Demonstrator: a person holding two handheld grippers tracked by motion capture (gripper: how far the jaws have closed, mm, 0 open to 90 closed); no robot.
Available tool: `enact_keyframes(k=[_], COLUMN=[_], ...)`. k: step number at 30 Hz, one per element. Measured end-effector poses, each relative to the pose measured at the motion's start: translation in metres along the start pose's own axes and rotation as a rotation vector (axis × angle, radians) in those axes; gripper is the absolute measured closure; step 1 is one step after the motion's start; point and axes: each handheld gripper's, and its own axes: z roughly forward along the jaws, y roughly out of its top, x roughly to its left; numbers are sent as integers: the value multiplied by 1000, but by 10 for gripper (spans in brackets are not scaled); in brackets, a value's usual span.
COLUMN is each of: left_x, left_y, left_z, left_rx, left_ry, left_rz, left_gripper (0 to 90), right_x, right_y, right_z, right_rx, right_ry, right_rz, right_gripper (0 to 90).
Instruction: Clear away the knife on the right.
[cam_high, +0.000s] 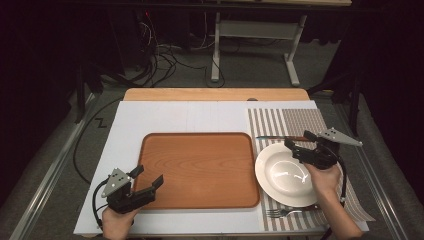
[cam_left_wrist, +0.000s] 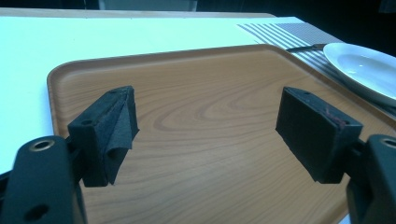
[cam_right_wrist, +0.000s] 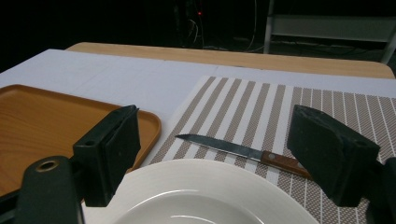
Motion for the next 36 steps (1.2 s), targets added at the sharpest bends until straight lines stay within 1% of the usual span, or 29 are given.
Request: enact_keyframes(k=[11, 12, 13, 14, 16, 17, 18, 19, 21, 22, 25, 26, 27, 28, 29, 33, 35, 36], left_x=[0, 0, 0, 0, 0, 0, 0, 0, 0, 0, 0, 0, 0, 0, 0, 0, 0, 0], left_y=[0, 0, 0, 0, 0, 0, 0, 0, 0, 0, 0, 0, 0, 0, 0, 0, 0, 0], left_z=[0, 0, 0, 0, 0, 0, 0, 0, 1, 1, 1, 0, 1, 1, 1, 1, 0, 1], left_rx=[1, 2, 3, 4, 3, 3, 3, 4, 4, 4, 4, 4, 6, 6, 6, 7, 6, 5], left_ry=[-1, -1, -2, -2, -1, -2, -1, -1, -1, -1, -2, -3, -5, -5, -5, -6, -5, -4], left_rz=[1, 1, 1, 1, 1, 1, 0, 1, 1, 1, 0, 1, 2, 2, 2, 2, 2, 2], left_gripper=[217, 217, 217, 217, 217, 217, 217, 217, 217, 217, 217, 217, 217, 217, 217, 216, 217, 217], right_x=[-5, -6, -8, -8, -11, -13, -15, -15, -19, -19, -22, -23, -27, -28, -28, -31, -32, -34], right_y=[9, 9, 11, 11, 13, 14, 17, 17, 23, 23, 28, 29, 31, 31, 31, 35, 37, 38], right_z=[10, 11, 14, 14, 17, 18, 21, 21, 25, 25, 29, 30, 35, 38, 38, 45, 47, 50], right_rx=[14, 19, 38, 38, 55, 66, 89, 89, 130, 130, 158, 176, 218, 238, 238, 303, 324, 345], right_ry=[-22, -29, -44, -44, -55, -56, -61, -61, -62, -62, -60, -59, -57, -59, -59, -76, -78, -76], right_rz=[-2, -5, -14, -14, -17, -17, -21, -21, -29, -29, -24, -22, -29, -29, -29, -53, -59, -57], right_gripper=[182, 183, 191, 191, 202, 203, 205, 205, 211, 211, 218, 220, 220, 220, 220, 224, 232, 239])
